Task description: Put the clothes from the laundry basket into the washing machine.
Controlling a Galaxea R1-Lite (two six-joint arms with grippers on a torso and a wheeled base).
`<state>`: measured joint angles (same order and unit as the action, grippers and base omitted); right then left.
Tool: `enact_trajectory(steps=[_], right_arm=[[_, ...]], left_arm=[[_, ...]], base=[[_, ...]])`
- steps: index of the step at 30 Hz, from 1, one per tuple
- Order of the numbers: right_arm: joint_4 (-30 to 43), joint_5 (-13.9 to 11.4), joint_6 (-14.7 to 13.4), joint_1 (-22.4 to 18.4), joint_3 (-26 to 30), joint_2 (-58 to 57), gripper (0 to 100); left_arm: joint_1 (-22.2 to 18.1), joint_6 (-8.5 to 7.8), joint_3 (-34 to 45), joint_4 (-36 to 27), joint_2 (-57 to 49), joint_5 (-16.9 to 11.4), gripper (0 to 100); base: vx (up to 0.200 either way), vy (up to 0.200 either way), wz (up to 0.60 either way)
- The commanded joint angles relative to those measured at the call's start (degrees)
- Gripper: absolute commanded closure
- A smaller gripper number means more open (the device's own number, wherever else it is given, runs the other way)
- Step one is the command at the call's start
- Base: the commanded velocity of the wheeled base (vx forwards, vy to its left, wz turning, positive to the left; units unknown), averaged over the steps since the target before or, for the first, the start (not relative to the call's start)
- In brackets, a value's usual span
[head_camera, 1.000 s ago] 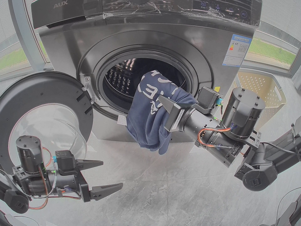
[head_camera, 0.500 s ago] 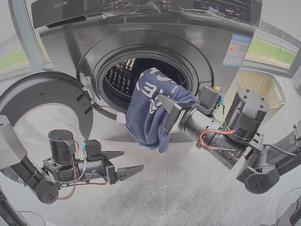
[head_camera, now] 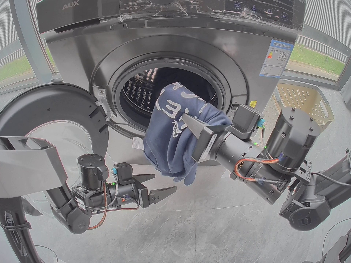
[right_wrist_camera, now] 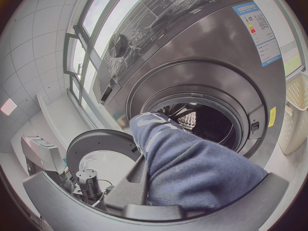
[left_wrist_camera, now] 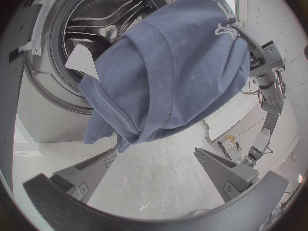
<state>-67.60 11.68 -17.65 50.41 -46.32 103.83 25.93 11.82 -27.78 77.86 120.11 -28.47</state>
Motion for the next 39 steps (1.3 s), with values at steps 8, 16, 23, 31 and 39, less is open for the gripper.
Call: enact_trajectory(steps=[8, 16, 23, 31, 39], right_arm=[[0.01, 0.01, -0.01, 0.48, 0.71, -0.56, 100], [0.01, 0.01, -0.01, 0.57, 0.88, -0.56, 100], [-0.34, 0.01, -0.01, 0.57, 0.88, -0.29, 100], [-0.34, 0.10, -0.10, 0.48, 0.88, -0.20, 100], [-0.25, 0.01, -0.01, -0.40, 1.24, 0.15, 100]], left_arm=[[0.00, 3.47, -7.11, 3.96, 6.71, 0.69, 0], [-0.18, 3.82, -9.92, 7.48, 8.29, 1.22, 0], [0.17, 4.00, -10.27, 7.92, 8.29, 1.75, 0], [0.17, 3.91, -10.98, 10.64, 8.47, 3.33, 100], [2.37, 3.47, -5.44, 10.73, 2.14, 3.33, 100]], base=[[0.000, 0.000, 0.00], [0.000, 0.000, 0.00], [0.000, 0.000, 0.00], [0.000, 0.000, 0.00], [0.000, 0.000, 0.00]])
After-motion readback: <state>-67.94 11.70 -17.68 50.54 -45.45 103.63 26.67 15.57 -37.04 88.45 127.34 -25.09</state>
